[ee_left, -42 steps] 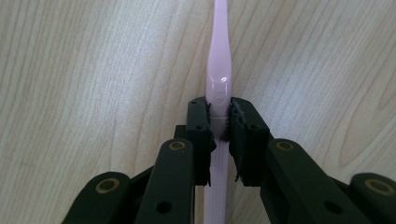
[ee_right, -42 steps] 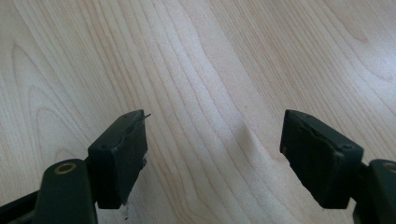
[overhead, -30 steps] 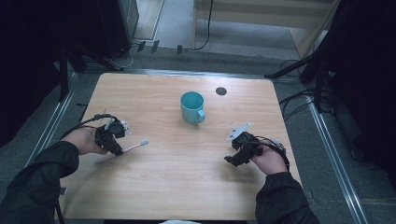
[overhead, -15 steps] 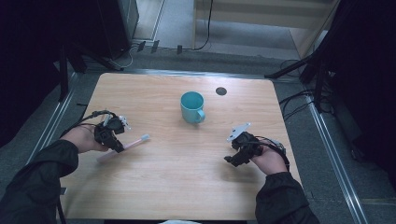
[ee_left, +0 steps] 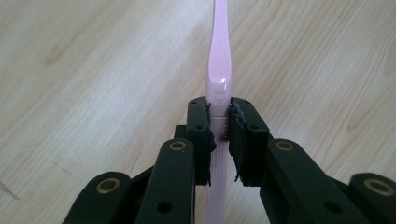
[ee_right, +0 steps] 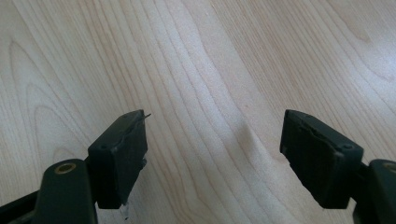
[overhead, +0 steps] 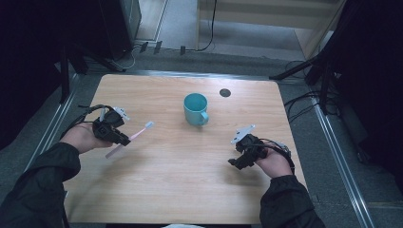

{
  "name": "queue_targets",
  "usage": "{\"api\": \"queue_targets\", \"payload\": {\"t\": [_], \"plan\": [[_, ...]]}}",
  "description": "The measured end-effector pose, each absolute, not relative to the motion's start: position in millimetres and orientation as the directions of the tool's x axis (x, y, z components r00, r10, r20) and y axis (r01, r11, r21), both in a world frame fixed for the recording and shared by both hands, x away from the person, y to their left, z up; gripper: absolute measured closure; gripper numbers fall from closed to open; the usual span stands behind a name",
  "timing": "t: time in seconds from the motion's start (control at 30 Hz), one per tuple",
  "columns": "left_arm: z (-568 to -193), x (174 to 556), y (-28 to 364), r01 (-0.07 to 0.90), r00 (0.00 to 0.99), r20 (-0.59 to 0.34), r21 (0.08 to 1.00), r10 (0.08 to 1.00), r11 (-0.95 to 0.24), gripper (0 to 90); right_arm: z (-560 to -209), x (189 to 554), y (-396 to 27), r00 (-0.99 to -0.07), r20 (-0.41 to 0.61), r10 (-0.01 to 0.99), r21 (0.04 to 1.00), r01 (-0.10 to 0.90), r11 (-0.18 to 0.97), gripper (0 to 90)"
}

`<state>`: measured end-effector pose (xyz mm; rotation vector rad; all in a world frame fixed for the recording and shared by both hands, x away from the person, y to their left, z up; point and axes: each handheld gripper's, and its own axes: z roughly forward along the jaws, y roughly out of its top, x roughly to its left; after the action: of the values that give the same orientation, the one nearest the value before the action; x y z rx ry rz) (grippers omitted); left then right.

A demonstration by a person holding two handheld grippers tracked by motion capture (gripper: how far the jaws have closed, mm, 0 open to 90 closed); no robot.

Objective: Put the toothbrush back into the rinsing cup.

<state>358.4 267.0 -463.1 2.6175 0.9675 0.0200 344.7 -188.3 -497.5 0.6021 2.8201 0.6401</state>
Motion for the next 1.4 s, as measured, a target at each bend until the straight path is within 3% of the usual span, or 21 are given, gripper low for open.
{"api": "queue_targets", "payload": {"t": [0.17, 0.87, 1.4], "plan": [[-459, 357, 264, 0.624, 0.758, -0.071, 0.367, 0.648, -0.69, 78.5, -497, 345, -188, -0.899, -0.089, 0.428, 0.449, 0.347, 0.823, 23.4], [-445, 356, 259, 0.689, 0.647, -0.15, 0.534, 0.747, -0.49, 78.5, -497, 345, -188, -0.9, -0.088, 0.427, 0.451, 0.346, 0.823, 23.4], [-436, 354, 244, 0.667, 0.614, -0.155, 0.626, 0.774, -0.404, 78.5, -496, 345, -189, -0.898, -0.073, 0.434, 0.471, 0.352, 0.809, 23.4]]}}
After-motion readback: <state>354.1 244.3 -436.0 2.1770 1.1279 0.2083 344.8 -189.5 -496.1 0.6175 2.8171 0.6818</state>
